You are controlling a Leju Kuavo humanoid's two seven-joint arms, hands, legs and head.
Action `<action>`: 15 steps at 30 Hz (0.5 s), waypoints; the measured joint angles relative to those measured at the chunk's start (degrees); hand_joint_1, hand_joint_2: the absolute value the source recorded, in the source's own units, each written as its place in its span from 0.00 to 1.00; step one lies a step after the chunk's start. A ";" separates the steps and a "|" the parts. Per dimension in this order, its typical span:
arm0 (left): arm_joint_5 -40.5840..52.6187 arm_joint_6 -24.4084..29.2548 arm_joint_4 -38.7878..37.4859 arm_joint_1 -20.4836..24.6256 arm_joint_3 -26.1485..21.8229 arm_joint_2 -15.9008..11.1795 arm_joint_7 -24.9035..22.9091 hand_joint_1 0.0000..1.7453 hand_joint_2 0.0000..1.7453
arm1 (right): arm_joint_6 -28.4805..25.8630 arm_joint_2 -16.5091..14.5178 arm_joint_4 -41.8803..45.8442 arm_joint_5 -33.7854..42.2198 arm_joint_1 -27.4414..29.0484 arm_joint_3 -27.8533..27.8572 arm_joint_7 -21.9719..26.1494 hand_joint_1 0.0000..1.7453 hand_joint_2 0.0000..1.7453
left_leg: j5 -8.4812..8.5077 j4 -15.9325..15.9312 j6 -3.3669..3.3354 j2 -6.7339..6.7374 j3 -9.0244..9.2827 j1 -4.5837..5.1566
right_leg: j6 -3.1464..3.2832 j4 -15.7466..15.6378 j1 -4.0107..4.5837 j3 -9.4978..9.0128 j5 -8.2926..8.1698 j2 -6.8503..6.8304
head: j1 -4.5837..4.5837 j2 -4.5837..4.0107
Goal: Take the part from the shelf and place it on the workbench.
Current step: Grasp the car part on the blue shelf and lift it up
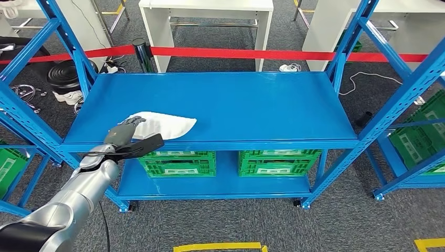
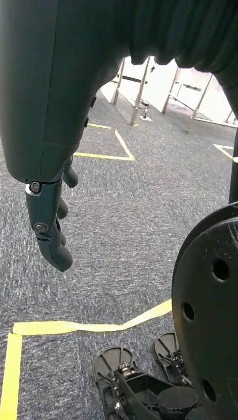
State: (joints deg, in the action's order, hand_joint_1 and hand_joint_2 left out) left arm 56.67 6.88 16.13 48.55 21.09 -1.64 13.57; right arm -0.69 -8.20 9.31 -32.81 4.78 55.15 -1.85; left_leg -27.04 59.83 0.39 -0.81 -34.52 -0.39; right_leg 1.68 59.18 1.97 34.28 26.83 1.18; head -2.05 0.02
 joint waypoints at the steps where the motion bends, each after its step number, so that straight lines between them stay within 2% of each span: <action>1: 0.36 -0.07 -0.04 0.06 0.13 -0.15 -0.20 1.00 1.00 | 0.01 0.00 0.00 -0.01 0.00 0.01 0.09 0.00 0.00 | 0.00 0.00 0.00 0.00 0.00 0.00 | 0.00 0.00 0.00 0.00 0.00 0.00 | 0.00 0.00; 15: 5.21 1.42 -0.24 1.97 1.82 -1.07 -4.30 1.00 1.00 | 0.01 0.00 0.00 -0.17 0.07 0.51 0.75 0.00 0.00 | -0.01 0.00 0.01 0.02 0.01 0.01 | 0.00 -0.01 -0.02 -0.03 0.00 0.03 | 0.00 0.00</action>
State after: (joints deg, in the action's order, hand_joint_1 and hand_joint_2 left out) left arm 61.88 8.30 15.89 50.52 22.91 -2.72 9.27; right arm -0.68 -8.20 9.31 -32.98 4.85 55.65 -1.09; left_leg -27.05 59.82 0.39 -0.78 -34.51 -0.38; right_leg 1.68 59.17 1.96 34.25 26.83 1.21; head -2.05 0.02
